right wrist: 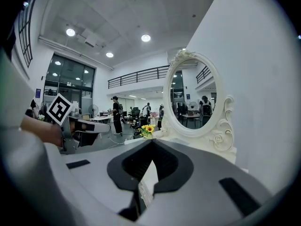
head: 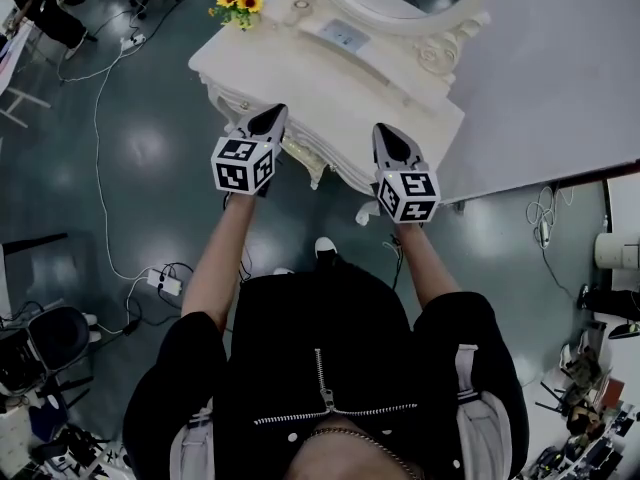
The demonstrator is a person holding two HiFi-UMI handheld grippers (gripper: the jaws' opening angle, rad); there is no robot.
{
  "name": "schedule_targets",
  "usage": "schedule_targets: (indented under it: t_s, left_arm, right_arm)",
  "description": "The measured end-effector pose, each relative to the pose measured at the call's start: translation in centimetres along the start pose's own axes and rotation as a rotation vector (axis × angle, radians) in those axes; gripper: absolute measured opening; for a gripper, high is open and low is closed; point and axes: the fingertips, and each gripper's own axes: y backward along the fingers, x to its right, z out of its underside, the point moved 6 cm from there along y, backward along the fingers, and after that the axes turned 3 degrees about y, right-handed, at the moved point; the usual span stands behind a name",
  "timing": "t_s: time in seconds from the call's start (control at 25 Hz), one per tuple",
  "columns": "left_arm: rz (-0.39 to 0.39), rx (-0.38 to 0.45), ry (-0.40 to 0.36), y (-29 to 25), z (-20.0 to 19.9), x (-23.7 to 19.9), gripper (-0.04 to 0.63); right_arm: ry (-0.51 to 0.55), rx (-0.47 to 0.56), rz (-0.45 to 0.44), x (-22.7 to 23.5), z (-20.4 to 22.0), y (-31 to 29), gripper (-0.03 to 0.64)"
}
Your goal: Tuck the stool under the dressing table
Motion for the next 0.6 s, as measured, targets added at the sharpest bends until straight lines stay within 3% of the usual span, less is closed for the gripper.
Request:
schedule_targets:
  t_s: [0.6]
  left_arm:
    - [0.000, -0.004, 0.001, 0.17, 0.25, 0.13, 0.021]
  right_arm:
    - [-0.008, 0.001, -0.008, -0.25, 0.32, -0.24, 0.005]
